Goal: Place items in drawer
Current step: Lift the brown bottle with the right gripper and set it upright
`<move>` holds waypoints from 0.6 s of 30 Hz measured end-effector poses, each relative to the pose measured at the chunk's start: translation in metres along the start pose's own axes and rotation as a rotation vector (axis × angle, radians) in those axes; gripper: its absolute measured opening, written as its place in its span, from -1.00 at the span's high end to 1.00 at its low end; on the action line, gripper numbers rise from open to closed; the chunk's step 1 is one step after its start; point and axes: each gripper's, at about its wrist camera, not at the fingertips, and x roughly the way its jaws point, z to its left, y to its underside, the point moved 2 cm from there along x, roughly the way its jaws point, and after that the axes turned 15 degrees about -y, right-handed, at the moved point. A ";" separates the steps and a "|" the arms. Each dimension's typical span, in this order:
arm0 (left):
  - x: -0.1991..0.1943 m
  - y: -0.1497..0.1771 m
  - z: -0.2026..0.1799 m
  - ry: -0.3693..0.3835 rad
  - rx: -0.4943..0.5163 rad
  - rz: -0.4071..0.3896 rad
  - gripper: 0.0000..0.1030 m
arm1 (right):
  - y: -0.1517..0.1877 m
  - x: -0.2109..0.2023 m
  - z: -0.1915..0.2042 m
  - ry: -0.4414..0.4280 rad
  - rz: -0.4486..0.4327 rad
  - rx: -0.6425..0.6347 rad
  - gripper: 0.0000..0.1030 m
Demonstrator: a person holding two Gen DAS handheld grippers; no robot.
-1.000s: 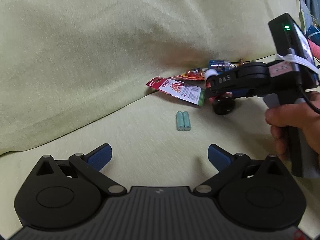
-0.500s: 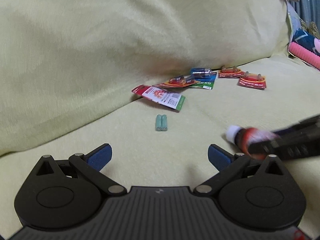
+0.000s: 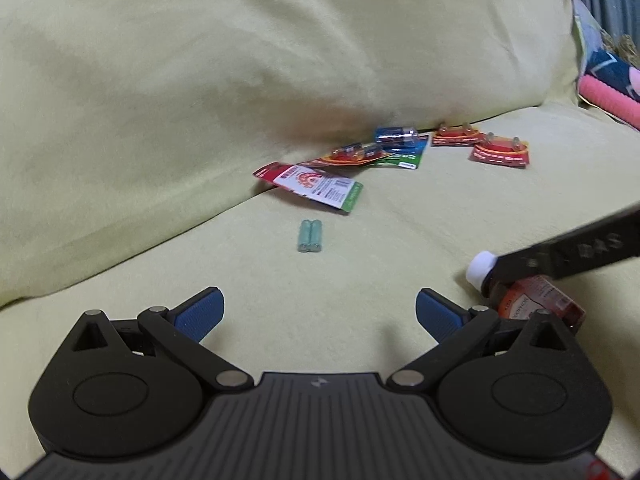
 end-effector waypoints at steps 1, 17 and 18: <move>0.000 0.000 -0.001 0.003 0.005 -0.002 -0.99 | 0.000 0.004 0.000 0.003 0.020 -0.004 0.20; -0.004 0.009 -0.022 0.031 0.044 0.002 -0.99 | 0.013 0.015 0.010 0.044 0.105 -0.100 0.14; -0.003 0.009 -0.022 0.031 0.042 0.006 -0.99 | 0.014 0.015 0.010 0.043 0.101 -0.100 0.19</move>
